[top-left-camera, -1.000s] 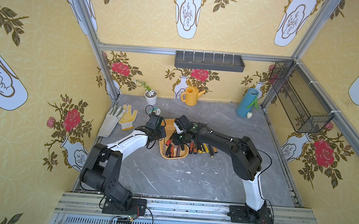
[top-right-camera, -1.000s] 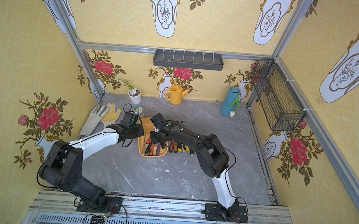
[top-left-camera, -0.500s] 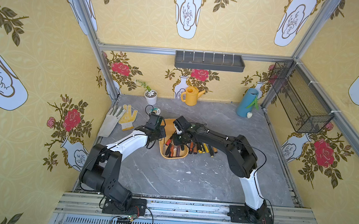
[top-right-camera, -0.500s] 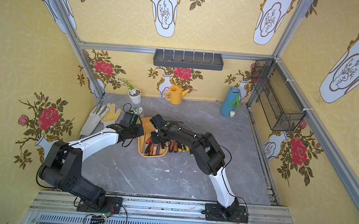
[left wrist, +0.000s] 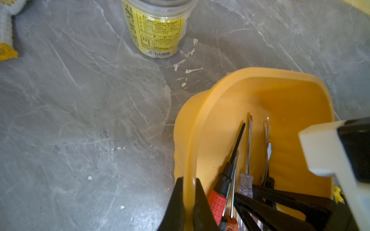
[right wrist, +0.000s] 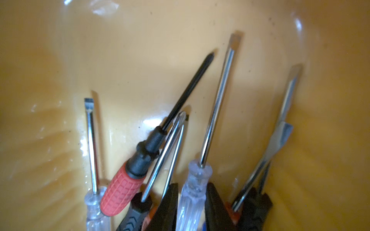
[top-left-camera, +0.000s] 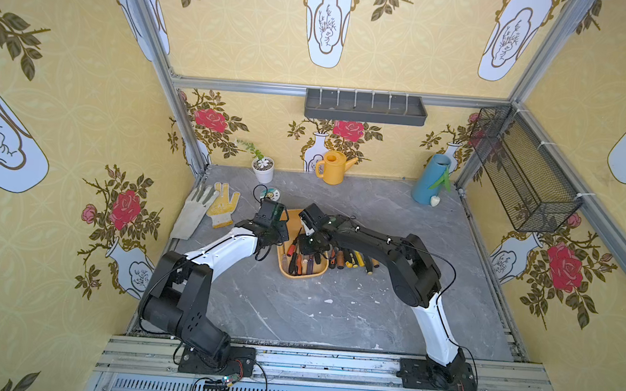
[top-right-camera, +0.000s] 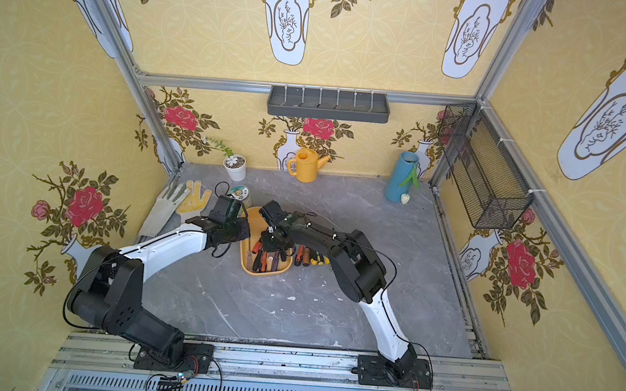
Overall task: Take out the screwdriver from the storage box
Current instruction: Pick up the screwdriver from the storage box.
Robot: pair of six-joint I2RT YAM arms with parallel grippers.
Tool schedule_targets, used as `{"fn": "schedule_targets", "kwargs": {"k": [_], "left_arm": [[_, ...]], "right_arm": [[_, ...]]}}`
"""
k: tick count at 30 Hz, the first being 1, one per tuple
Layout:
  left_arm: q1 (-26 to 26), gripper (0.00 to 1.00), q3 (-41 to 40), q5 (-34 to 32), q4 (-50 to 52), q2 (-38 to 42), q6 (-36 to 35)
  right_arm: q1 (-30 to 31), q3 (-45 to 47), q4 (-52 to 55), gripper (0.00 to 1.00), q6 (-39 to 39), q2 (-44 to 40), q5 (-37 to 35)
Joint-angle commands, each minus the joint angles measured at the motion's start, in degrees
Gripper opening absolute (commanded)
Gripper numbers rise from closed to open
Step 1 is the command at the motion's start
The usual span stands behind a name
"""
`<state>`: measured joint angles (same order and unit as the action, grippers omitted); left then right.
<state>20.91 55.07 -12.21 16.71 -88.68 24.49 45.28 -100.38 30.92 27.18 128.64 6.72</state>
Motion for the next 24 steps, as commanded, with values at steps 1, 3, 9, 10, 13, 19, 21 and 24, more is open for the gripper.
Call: {"fn": "schedule_targets", "kwargs": {"k": [1, 3, 9, 10, 13, 19, 21, 24], "left_arm": [[-0.08, 0.00, 0.17, 0.69, -3.16, 0.44, 0.26], [-0.08, 0.00, 0.21, 0.58, -3.11, 0.31, 0.24], [-0.08, 0.00, 0.08, 0.64, -3.21, 0.02, 0.34], [-0.08, 0.00, 0.13, 0.65, -3.04, -0.05, 0.30], [-0.08, 0.00, -0.03, 0.46, -3.06, -0.17, 0.24], [-0.08, 0.00, -0.22, 0.51, -3.30, -0.72, 0.43], [-0.08, 0.00, -0.31, 0.52, -3.27, -0.71, 0.47], [-0.08, 0.00, -0.40, 0.47, -3.33, -0.46, 0.45]], "right_arm": [[0.16, 0.30, 3.83, 0.28, 0.06, 0.66, -1.97], [0.16, 0.69, 3.66, 0.25, -0.23, 0.30, -2.23], [0.16, 1.65, 2.32, 0.17, -0.20, -1.10, -1.85], [0.13, 2.55, 1.09, 0.17, -0.20, -1.89, -1.42], [0.03, 5.74, -3.34, 0.13, 0.06, -4.82, 0.12], [0.06, 6.59, -5.72, 0.00, -0.62, -7.38, 2.66], [0.02, 6.76, -6.17, 0.00, -0.74, -7.82, 3.28], [0.07, 7.17, -6.72, 0.00, -0.76, -8.60, 3.65]]}}
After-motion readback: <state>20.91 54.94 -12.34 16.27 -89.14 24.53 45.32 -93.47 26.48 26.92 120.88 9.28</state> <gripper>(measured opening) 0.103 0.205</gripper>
